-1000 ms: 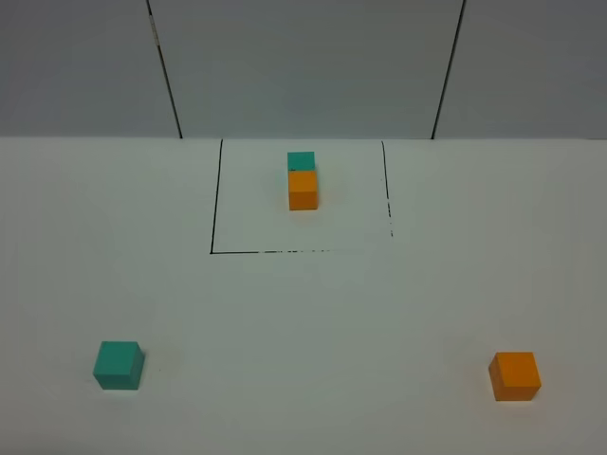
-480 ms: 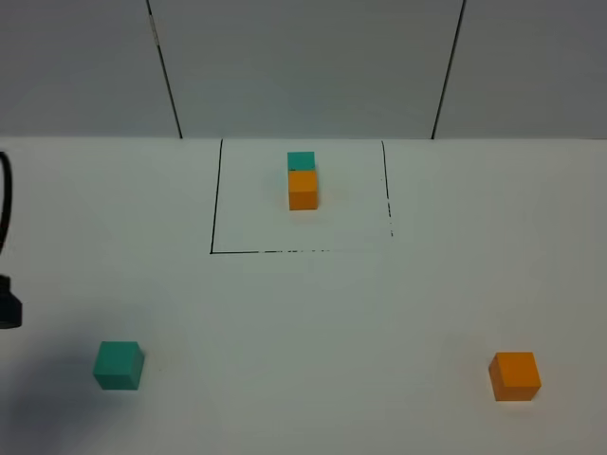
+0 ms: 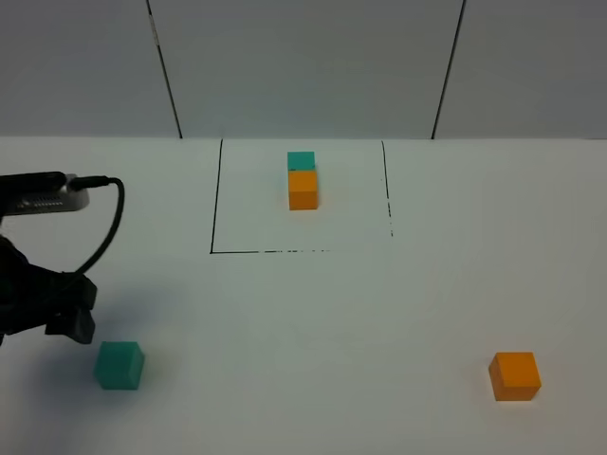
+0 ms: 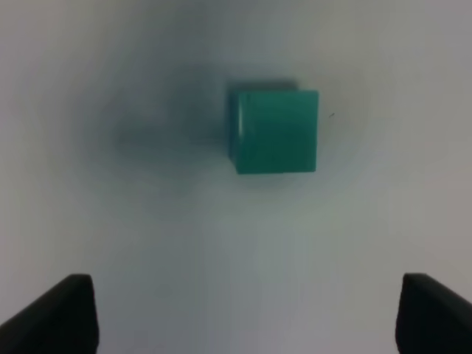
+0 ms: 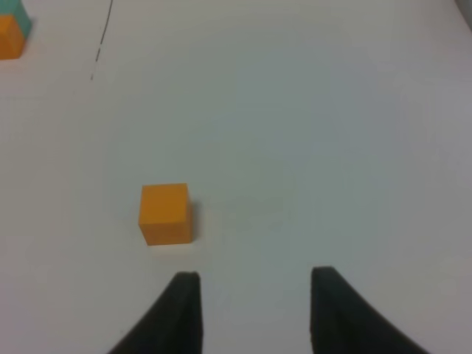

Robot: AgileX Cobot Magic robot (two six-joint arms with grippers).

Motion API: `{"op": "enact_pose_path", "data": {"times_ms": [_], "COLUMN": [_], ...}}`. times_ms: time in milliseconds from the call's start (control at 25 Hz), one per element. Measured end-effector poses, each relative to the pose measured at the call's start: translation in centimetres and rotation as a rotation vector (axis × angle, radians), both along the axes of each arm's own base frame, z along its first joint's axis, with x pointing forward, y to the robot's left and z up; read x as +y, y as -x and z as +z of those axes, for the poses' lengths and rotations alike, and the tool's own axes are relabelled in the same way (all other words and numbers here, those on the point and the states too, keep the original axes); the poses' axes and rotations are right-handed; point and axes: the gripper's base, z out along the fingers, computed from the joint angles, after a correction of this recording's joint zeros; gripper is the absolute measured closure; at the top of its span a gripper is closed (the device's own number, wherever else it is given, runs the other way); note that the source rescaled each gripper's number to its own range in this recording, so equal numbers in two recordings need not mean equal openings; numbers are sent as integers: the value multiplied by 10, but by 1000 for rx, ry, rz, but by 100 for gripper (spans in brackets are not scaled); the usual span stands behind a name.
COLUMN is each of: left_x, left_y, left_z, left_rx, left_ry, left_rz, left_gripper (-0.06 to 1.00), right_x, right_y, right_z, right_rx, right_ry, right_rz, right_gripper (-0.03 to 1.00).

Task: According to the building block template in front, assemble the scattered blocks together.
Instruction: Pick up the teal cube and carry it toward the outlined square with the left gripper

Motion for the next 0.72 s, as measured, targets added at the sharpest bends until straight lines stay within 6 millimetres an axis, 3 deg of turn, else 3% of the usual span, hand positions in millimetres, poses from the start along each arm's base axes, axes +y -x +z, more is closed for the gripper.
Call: {"op": "enact_pose_path", "data": {"times_ms": [280, 720], "left_x": [-18, -24], "left_y": [-15, -31], "left_z": [-24, -65], "left_rx": [9, 97], "left_ry": [-40, -57], "left_rz": [-39, 28], "left_gripper": [13, 12], "right_x": [0, 0], "right_y": [0, 0], "right_z": [0, 0], "right_rx": [0, 0], "right_ry": [0, 0], "right_rz": [0, 0], "right_gripper": [97, 97]}}
